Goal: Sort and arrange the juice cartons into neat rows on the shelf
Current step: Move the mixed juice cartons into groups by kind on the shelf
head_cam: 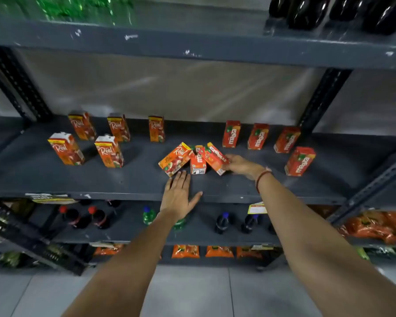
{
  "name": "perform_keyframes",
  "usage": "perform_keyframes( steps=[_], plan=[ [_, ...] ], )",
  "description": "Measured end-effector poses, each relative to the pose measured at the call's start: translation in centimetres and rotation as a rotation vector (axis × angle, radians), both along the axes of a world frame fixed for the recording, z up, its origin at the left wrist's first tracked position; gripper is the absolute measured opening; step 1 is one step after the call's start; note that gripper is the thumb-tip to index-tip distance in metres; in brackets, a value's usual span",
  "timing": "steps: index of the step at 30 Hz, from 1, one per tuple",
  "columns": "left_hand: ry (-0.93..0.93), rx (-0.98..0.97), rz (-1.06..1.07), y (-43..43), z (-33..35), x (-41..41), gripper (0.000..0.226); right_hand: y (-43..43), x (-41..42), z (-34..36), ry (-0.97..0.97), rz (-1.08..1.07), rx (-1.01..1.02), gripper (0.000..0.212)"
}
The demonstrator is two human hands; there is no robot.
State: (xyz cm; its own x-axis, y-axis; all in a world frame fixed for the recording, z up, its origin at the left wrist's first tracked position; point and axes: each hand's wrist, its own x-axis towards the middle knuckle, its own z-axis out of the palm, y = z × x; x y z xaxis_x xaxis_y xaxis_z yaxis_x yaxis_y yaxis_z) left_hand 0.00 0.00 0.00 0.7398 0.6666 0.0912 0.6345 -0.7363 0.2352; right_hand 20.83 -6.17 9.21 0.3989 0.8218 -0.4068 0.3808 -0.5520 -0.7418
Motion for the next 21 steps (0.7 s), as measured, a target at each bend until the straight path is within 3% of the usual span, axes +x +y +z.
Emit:
perform_keyframes(
  steps=[4, 10, 17, 21],
  plan=[
    [0.053, 0.105, -0.015, 0.5, -0.4, 0.0, 0.087, 0.7, 1.3, 0.2, 0.176, -0.01, 0.022, 0.046],
    [0.042, 0.141, -0.032, 0.5, -0.8, -0.1, 0.091, 1.1, 1.9, -1.7, 0.122, 0.025, -0.127, 0.046],
    [0.064, 0.161, -0.023, 0.3, -0.9, -0.3, 0.092, 0.4, -0.1, -2.9, 0.295, -0.202, 0.018, 0.053],
    [0.055, 0.179, -0.02, 0.4, -1.0, -0.2, 0.093, -1.5, -1.7, -4.0, 0.483, -0.345, 0.243, 0.047]
  ],
)
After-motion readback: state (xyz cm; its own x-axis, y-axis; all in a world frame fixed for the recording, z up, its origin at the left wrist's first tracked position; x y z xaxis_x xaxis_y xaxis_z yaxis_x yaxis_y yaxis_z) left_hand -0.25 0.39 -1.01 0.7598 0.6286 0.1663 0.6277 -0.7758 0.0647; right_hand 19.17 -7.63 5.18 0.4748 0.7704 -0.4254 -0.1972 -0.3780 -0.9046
